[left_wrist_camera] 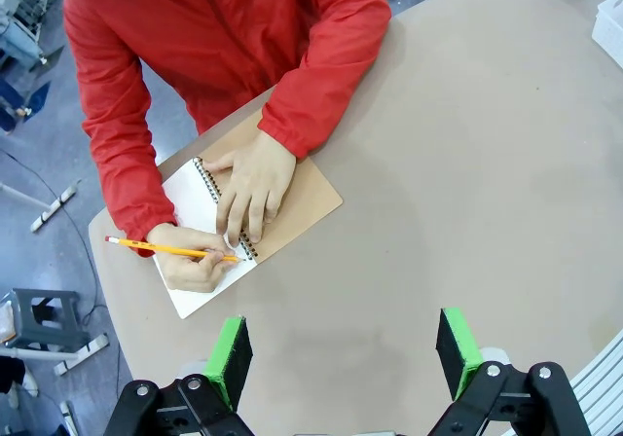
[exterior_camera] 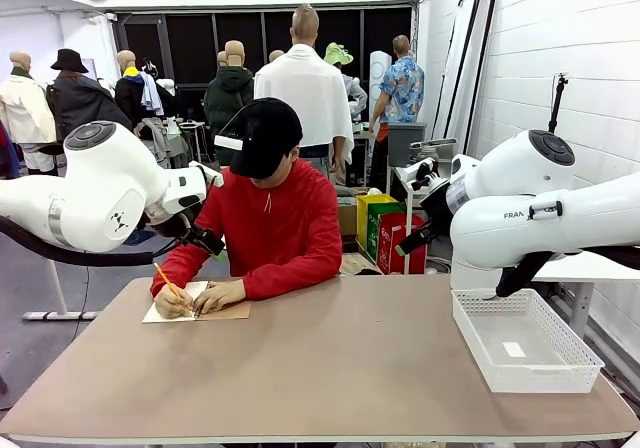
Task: Sort the paper based on its condition.
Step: If a person hands you a paper, place it in the Organizing basket , and if it's crumpled, put it in the Trash can.
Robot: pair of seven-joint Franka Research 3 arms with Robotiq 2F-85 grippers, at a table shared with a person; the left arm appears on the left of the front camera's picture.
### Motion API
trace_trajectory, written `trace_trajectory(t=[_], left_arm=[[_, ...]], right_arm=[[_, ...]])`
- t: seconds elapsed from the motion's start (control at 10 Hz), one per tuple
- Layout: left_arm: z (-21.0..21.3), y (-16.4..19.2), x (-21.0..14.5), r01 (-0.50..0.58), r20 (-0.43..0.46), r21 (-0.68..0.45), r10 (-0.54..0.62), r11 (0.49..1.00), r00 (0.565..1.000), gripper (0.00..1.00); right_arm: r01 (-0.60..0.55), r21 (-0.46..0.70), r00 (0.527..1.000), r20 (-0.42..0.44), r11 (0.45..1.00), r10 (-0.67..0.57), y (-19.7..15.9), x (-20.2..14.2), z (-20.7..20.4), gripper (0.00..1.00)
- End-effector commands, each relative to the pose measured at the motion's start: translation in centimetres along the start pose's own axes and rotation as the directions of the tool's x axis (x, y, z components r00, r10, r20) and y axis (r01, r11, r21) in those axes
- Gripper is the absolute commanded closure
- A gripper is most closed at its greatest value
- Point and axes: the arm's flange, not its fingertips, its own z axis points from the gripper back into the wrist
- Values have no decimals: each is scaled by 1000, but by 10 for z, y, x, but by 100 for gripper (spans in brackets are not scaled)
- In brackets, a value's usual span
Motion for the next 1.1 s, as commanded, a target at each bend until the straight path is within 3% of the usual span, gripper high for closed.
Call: trace_trajectory(t=[0.0,1.0], left_arm=[[0,-1,0,5,-1,-2,-5,1000,1000,0],[0,-1,0,5,-1,-2,-5,1000,1000,0]], right_arm=[[1,0,1000,2,1000,-1,-1,0,0,0],[1,0,1000,2,1000,-1,-1,0,0,0]])
